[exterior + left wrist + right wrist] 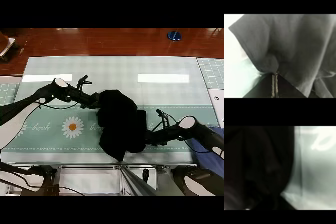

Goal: Fold the shirts.

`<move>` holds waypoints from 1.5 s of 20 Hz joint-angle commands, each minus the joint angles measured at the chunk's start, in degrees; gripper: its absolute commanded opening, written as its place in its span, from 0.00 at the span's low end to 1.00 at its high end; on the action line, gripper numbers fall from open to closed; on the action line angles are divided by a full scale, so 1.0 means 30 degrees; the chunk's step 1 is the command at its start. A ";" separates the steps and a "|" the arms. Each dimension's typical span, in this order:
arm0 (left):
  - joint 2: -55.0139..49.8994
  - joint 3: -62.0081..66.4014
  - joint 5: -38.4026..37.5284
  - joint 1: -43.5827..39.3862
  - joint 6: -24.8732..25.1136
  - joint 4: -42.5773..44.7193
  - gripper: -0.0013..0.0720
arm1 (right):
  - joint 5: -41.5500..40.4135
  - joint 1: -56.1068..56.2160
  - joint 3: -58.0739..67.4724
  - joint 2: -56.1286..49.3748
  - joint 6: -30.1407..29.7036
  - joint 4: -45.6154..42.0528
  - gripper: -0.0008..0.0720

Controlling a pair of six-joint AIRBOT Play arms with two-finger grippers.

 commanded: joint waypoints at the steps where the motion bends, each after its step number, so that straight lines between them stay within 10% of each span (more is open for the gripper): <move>1: 0.1253 0.0022 0.0007 0.0612 0.0000 -0.0015 0.04 | 0.0627 0.0612 0.1858 -0.0474 -0.2084 0.2215 0.04; 14: 1.7180 0.2565 0.3045 0.9005 0.0138 -0.2790 0.04 | 0.9085 -0.1494 2.9769 0.0991 0.2018 -0.8954 0.04; 21: 2.4188 0.5945 0.3774 1.5132 0.0015 0.2470 0.04 | 1.0717 -0.1494 3.0622 0.6426 0.3111 -1.4171 0.04; 30: 2.6112 0.3381 0.0444 1.1191 -0.3162 0.8072 0.04 | 1.1978 -0.1494 2.7401 0.8145 0.4750 -1.6582 0.04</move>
